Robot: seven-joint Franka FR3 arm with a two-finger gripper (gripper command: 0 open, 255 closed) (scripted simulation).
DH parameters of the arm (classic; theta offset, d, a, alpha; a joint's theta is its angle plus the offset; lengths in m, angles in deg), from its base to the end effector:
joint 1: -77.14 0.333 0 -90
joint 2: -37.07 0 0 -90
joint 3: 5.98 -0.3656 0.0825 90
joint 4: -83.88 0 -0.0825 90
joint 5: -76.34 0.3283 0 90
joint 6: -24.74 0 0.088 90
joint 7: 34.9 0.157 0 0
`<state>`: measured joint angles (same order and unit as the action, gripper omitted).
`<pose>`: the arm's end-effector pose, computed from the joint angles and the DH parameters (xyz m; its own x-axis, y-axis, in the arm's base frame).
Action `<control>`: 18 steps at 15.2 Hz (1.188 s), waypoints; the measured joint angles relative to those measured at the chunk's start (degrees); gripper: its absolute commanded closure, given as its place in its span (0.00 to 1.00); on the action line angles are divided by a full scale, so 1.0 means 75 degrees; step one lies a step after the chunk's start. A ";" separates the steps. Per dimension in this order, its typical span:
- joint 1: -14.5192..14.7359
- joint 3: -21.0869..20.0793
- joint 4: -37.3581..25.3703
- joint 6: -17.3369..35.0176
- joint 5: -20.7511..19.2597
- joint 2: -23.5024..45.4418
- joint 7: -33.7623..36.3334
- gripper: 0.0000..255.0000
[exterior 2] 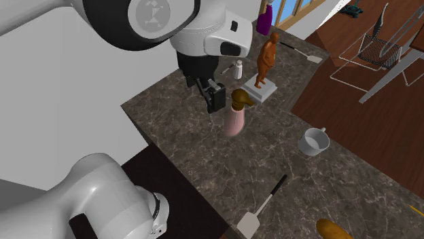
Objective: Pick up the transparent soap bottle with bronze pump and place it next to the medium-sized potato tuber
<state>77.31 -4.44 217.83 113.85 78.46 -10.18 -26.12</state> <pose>0.2051 -0.0023 0.5900 0.9853 -0.1677 0.0327 -0.1655 -0.9842 -0.0624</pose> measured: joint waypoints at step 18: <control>-0.0828 -0.1797 -0.0757 0.3166 -0.1107 0.3931 0.3372 0.00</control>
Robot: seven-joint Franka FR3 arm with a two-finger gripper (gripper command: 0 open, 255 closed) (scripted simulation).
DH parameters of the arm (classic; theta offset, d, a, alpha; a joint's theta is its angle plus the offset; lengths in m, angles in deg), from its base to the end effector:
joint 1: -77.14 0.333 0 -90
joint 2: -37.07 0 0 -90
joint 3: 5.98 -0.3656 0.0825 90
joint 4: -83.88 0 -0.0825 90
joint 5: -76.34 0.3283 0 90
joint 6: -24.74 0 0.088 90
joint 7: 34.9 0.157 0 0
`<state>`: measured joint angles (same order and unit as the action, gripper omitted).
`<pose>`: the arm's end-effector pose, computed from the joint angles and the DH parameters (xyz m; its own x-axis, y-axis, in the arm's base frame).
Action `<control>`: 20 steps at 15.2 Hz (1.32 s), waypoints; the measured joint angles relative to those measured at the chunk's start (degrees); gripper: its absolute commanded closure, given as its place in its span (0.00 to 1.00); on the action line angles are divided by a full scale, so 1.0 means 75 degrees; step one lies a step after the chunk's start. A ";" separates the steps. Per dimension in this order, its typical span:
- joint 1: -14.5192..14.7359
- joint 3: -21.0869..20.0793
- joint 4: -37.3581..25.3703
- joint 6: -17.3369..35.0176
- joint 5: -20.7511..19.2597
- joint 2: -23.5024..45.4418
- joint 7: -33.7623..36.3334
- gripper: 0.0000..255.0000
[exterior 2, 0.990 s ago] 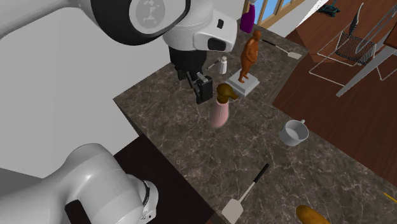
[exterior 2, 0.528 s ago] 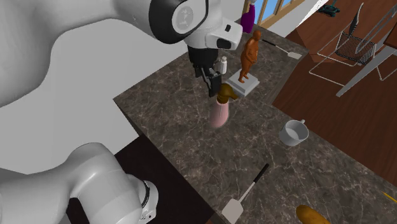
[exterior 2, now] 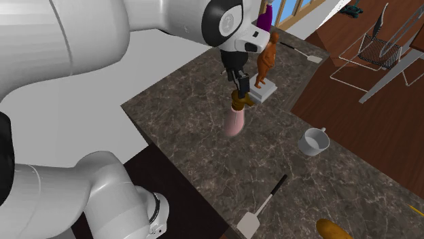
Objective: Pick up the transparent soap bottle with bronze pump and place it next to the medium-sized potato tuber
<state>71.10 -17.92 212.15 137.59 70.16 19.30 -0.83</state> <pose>0.3974 0.0367 0.5139 0.8930 -0.4347 0.1162 -0.4470 -0.8867 0.1184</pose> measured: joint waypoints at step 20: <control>-0.0081 -0.0016 0.0469 0.0828 -0.0179 0.0378 0.0198 1.00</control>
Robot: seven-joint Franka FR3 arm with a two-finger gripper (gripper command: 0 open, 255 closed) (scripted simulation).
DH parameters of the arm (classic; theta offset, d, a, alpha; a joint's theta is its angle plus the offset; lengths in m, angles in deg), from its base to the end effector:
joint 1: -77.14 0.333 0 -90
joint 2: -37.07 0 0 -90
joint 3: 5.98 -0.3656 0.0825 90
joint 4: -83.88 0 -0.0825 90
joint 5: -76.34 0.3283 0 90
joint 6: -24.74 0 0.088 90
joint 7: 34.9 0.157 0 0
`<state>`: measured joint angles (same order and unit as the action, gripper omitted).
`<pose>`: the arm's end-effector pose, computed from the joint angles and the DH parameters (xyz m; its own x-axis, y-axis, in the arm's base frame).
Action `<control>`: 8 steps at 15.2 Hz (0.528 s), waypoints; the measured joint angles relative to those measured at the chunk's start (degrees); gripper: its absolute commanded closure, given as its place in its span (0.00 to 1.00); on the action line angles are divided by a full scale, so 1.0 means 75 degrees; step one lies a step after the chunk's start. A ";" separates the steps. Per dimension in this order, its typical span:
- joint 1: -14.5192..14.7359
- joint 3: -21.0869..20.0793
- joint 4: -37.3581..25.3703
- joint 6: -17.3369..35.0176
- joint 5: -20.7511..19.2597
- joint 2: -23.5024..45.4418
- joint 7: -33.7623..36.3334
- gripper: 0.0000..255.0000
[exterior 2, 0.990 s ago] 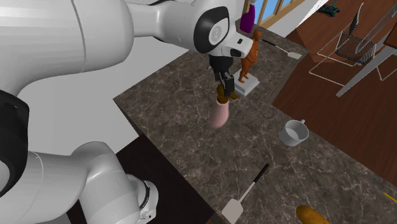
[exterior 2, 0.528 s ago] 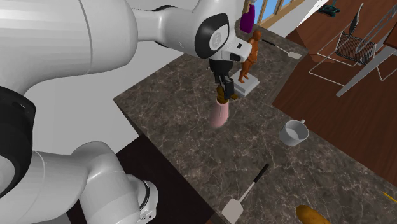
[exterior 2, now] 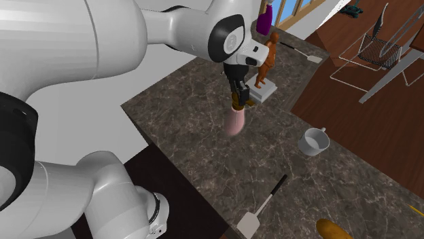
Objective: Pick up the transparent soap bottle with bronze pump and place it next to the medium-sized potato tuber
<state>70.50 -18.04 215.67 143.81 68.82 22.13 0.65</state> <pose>0.4096 0.0314 0.4783 0.8885 -0.4429 0.1198 -0.4559 -0.8815 0.1229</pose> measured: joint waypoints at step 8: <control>0.0004 0.0011 -0.0144 -0.0202 0.0027 -0.0064 -0.0046 1.00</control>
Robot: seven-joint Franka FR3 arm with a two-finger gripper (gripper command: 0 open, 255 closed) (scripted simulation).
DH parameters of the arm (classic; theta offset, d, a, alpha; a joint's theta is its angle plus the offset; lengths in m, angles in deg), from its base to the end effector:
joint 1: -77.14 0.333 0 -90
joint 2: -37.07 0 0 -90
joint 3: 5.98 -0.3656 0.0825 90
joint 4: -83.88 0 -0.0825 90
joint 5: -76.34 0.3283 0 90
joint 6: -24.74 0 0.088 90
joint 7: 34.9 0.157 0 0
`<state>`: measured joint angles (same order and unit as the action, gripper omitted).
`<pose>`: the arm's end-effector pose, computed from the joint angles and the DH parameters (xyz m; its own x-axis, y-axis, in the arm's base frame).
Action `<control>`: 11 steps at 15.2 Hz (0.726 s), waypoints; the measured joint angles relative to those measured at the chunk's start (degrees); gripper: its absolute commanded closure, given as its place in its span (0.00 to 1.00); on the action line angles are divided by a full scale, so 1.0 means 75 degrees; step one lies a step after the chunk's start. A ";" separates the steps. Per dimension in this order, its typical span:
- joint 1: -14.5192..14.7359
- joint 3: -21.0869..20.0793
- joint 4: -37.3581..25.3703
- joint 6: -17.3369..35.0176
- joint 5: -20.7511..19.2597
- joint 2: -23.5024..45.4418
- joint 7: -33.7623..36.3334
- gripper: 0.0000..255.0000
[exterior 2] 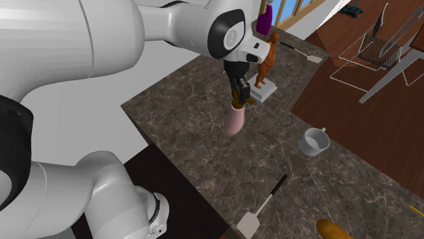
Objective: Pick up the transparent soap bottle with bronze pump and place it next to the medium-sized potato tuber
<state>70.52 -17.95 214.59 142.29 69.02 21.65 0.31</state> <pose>0.4086 0.0312 0.4872 0.8884 -0.4432 0.1199 -0.4562 -0.8813 0.1228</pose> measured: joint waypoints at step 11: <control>0.0007 0.0036 -0.0948 -0.1120 0.0090 -0.0192 -0.0198 1.00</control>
<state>70.58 -17.68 207.47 133.89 69.70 20.21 -1.18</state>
